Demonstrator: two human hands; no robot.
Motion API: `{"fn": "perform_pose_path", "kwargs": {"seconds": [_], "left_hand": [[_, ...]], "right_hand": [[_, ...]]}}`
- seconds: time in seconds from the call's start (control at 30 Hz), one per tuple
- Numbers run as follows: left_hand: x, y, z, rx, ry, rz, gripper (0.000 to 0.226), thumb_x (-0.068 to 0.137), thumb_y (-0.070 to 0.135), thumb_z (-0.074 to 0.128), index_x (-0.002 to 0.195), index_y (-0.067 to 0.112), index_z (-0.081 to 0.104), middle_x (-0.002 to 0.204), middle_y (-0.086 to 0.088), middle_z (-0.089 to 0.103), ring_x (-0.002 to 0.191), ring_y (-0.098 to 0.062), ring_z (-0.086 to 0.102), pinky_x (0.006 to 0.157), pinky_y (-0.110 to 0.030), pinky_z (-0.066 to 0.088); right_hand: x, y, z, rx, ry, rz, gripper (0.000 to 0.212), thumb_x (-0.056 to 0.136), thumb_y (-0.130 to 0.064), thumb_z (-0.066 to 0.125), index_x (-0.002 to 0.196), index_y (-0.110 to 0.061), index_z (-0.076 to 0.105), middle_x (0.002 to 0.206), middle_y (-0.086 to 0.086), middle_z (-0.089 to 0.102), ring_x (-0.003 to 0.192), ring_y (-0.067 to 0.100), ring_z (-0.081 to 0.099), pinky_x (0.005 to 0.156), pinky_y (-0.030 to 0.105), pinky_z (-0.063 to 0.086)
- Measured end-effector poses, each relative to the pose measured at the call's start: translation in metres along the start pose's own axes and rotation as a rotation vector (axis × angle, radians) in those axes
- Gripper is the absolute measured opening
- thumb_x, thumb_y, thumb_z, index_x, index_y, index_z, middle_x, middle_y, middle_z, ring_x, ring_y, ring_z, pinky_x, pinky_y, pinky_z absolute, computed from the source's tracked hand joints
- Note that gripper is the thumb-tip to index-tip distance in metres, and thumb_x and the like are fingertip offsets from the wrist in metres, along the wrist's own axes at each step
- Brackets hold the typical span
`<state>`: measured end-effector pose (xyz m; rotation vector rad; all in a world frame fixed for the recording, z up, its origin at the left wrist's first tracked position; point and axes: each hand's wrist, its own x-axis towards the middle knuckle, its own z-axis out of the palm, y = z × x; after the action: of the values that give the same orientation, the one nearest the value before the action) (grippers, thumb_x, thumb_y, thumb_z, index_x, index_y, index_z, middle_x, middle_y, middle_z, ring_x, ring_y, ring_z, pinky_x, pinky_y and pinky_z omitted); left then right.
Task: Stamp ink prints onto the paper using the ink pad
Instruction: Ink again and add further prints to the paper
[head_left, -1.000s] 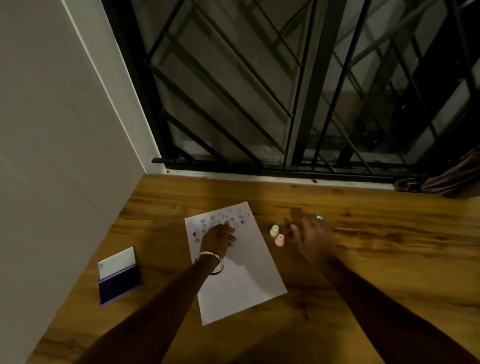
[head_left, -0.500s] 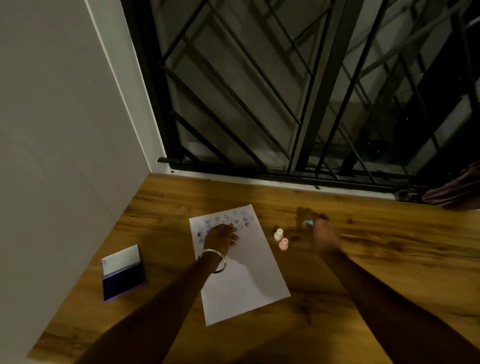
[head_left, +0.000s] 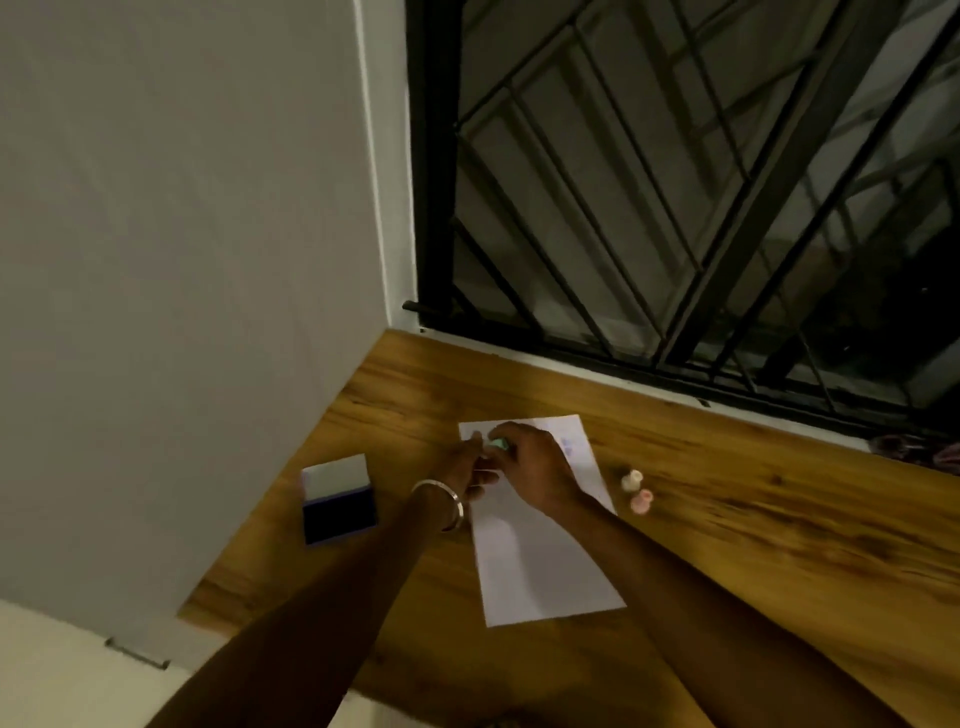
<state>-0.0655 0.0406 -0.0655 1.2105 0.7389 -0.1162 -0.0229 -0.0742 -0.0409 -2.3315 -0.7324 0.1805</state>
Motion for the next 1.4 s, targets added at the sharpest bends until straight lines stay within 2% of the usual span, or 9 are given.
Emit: {"fn": "perform_pose_path", "kwargs": {"seconds": [0.1, 0.2, 0.33, 0.47, 0.63, 0.73, 1.13, 1.27, 1.4], "left_hand": [[-0.004, 0.002, -0.044, -0.108, 0.148, 0.057, 0.028, 0.095, 0.032, 0.052, 0.074, 0.014, 0.059, 0.058, -0.003, 0.057, 0.042, -0.010, 0.052, 0.041, -0.019, 0.040], [-0.010, 0.012, -0.092, -0.182, 0.300, 0.082, 0.025, 0.095, 0.028, 0.049, 0.077, 0.012, 0.056, 0.061, -0.004, 0.048, 0.049, -0.014, 0.044, 0.049, -0.021, 0.039], [-0.022, 0.024, -0.155, -0.176, 0.451, 0.113, 0.026, 0.090, 0.021, 0.050, 0.071, 0.007, 0.061, 0.054, -0.008, 0.046, 0.045, -0.017, 0.040, 0.037, -0.017, 0.031], [-0.036, 0.026, -0.190, -0.208, 0.546, 0.169, 0.036, 0.094, 0.024, 0.052, 0.063, 0.008, 0.061, 0.030, 0.003, 0.047, 0.025, -0.006, 0.041, 0.029, -0.012, 0.029], [-0.038, 0.021, -0.208, -0.273, 0.552, 0.173, 0.033, 0.088, 0.035, 0.064, 0.077, 0.004, 0.067, 0.075, -0.015, 0.058, 0.067, -0.023, 0.052, 0.065, -0.029, 0.047], [-0.036, 0.016, -0.213, -0.243, 0.573, 0.183, 0.033, 0.087, 0.033, 0.064, 0.085, 0.001, 0.071, 0.069, -0.013, 0.058, 0.059, -0.022, 0.049, 0.055, -0.026, 0.043], [-0.026, 0.003, -0.218, -0.184, 0.543, 0.146, 0.031, 0.089, 0.012, 0.053, 0.059, 0.013, 0.061, 0.064, -0.006, 0.060, 0.057, -0.019, 0.051, 0.052, -0.025, 0.041], [-0.033, 0.008, -0.212, -0.266, 0.483, 0.155, 0.035, 0.090, 0.015, 0.061, 0.056, 0.020, 0.068, 0.058, 0.004, 0.062, 0.055, -0.011, 0.054, 0.054, -0.022, 0.048], [-0.036, 0.011, -0.204, -0.220, 0.424, 0.117, 0.013, 0.087, 0.024, 0.066, 0.074, 0.020, 0.065, 0.071, -0.001, 0.060, 0.056, -0.013, 0.057, 0.061, -0.027, 0.049]], "right_hand": [[0.007, -0.026, 0.021, 0.073, -0.041, -0.063, 0.011, 0.089, -0.024, 0.064, 0.099, -0.019, 0.067, 0.099, 0.001, 0.071, 0.088, 0.015, 0.065, 0.076, 0.029, 0.052], [0.014, -0.054, 0.042, 0.092, -0.129, -0.103, 0.021, 0.089, -0.024, 0.065, 0.110, -0.020, 0.067, 0.113, 0.002, 0.070, 0.102, 0.018, 0.065, 0.089, 0.036, 0.054], [0.019, -0.092, 0.077, -0.028, -0.266, -0.123, 0.022, 0.088, -0.038, 0.061, 0.105, -0.023, 0.066, 0.112, 0.002, 0.068, 0.100, 0.021, 0.064, 0.087, 0.037, 0.054], [0.019, -0.123, 0.113, -0.254, -0.343, -0.243, 0.028, 0.093, -0.029, 0.057, 0.114, -0.011, 0.063, 0.121, 0.011, 0.063, 0.108, 0.029, 0.060, 0.094, 0.038, 0.051], [0.021, -0.141, 0.145, -0.473, -0.506, -0.349, 0.026, 0.096, -0.018, 0.050, 0.115, -0.005, 0.062, 0.124, 0.017, 0.061, 0.109, 0.035, 0.057, 0.086, 0.039, 0.048], [0.021, -0.140, 0.154, -0.504, -0.555, -0.346, 0.027, 0.097, -0.015, 0.047, 0.119, -0.004, 0.059, 0.126, 0.019, 0.059, 0.110, 0.035, 0.057, 0.085, 0.040, 0.046], [0.025, -0.140, 0.165, -0.520, -0.634, -0.273, 0.027, 0.095, -0.014, 0.050, 0.117, -0.004, 0.062, 0.123, 0.018, 0.061, 0.110, 0.034, 0.057, 0.090, 0.041, 0.049], [0.022, -0.137, 0.153, -0.355, -0.550, -0.161, 0.027, 0.094, -0.022, 0.057, 0.115, -0.008, 0.066, 0.122, 0.015, 0.063, 0.111, 0.031, 0.059, 0.093, 0.041, 0.050], [0.016, -0.134, 0.138, -0.216, -0.408, -0.044, 0.031, 0.093, -0.029, 0.057, 0.121, -0.015, 0.062, 0.128, 0.010, 0.061, 0.116, 0.028, 0.058, 0.100, 0.036, 0.046]]}}
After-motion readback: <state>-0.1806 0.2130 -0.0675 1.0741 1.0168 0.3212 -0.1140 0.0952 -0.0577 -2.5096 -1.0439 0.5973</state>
